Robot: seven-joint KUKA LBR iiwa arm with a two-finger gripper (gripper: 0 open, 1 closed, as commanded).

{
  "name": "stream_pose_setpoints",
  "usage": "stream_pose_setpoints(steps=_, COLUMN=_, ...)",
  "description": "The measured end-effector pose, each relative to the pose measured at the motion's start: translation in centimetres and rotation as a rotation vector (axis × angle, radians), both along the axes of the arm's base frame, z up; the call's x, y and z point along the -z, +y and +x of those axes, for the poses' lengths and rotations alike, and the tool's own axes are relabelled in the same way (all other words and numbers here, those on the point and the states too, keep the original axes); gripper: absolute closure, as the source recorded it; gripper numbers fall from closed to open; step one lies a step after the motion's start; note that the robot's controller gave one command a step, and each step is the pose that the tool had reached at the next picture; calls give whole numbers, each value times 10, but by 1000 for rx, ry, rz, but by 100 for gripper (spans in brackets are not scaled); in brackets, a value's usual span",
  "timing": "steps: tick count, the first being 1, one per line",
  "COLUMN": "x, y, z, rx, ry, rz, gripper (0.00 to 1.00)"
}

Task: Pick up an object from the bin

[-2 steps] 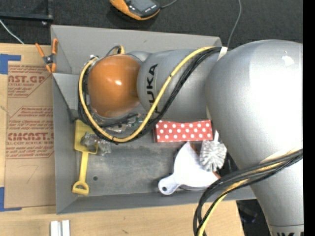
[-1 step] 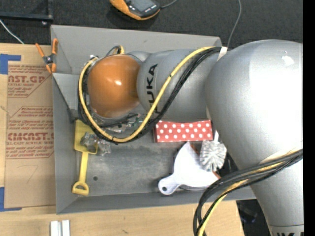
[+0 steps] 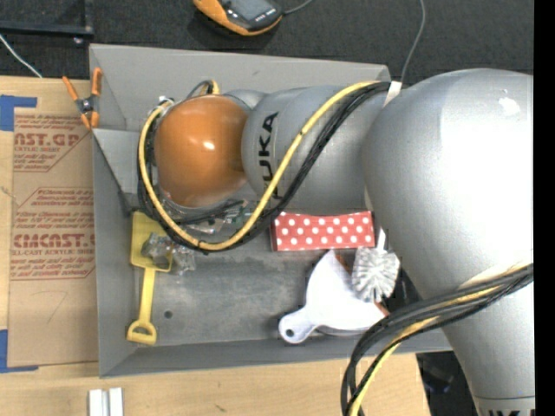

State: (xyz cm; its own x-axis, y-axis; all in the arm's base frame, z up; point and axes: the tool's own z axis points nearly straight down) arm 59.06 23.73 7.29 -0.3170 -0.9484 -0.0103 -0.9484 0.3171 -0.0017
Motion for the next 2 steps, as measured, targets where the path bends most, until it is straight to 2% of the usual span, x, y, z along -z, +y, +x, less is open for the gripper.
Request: stream_pose_setpoints(steps=2, x=-12, y=0, z=0, rx=1, ry=-1, rz=1, gripper=100)
